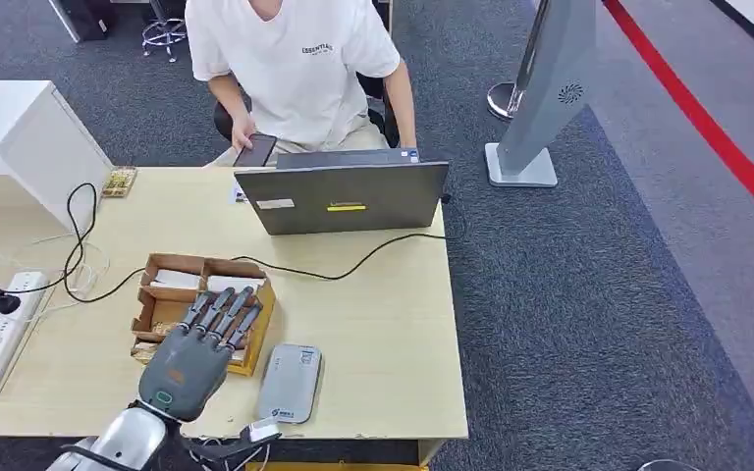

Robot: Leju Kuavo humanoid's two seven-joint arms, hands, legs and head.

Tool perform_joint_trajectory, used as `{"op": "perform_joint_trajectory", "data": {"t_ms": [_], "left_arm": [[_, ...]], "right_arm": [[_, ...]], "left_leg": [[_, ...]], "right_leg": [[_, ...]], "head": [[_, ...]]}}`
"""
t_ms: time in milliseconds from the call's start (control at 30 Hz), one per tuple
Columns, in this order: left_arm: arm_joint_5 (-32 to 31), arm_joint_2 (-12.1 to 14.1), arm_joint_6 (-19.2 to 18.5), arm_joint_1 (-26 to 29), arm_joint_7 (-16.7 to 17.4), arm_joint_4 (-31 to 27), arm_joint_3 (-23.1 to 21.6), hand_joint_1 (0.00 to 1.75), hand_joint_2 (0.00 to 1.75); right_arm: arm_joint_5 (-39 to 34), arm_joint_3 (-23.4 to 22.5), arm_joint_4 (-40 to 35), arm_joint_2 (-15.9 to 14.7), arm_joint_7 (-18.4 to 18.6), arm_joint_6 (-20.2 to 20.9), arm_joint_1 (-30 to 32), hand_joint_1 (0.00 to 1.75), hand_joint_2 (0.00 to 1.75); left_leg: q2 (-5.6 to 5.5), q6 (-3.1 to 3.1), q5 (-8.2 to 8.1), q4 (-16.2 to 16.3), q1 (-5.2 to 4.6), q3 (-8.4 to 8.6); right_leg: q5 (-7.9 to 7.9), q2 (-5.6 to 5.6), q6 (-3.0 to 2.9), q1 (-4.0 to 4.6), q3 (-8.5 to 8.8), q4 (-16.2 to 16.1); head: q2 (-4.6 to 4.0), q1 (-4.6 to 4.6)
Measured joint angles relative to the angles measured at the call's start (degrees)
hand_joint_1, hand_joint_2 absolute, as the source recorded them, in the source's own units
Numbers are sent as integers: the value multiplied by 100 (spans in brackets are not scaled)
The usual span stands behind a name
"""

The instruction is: Pass the card to the sensor for recognition and then transmit it.

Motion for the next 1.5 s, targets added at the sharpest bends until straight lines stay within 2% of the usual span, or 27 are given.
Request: {"op": "perform_joint_trajectory", "data": {"t_ms": [500,800,867,967,1100,1500], "left_arm": [[-17,-31,7,14,9,0,-4,0,175],[133,50,2,234,271,2,41,0,175],[133,105,7,434,361,-13,131,0,175],[48,155,109,980,358,-171,497,0,175],[20,173,168,1320,354,-273,800,0,175],[24,155,170,1519,330,-334,1060,0,175]], "right_arm": [[0,0,0,0,0,0,1,0,175],[2,0,2,13,22,-2,6,0,175],[2,0,2,15,53,0,7,0,175],[15,0,7,17,63,-2,35,0,175],[18,0,9,20,74,-2,40,0,175],[20,0,9,28,105,-2,40,0,175]], "left_leg": [[0,0,0,0,0,0],[1,0,0,-1,1,-1],[2,-1,-1,-3,1,0],[12,-4,-6,-3,2,2],[-4,-3,-6,-3,2,0],[-4,-3,-6,-3,2,1]], "right_leg": [[0,0,0,0,0,0],[0,0,0,0,1,0],[-1,2,-1,0,2,1],[-5,14,1,0,-3,1],[-12,-3,3,0,1,1],[-11,-5,3,0,5,1]], "head": [[0,0],[0,0],[0,2],[0,0],[0,0],[0,2]]}}
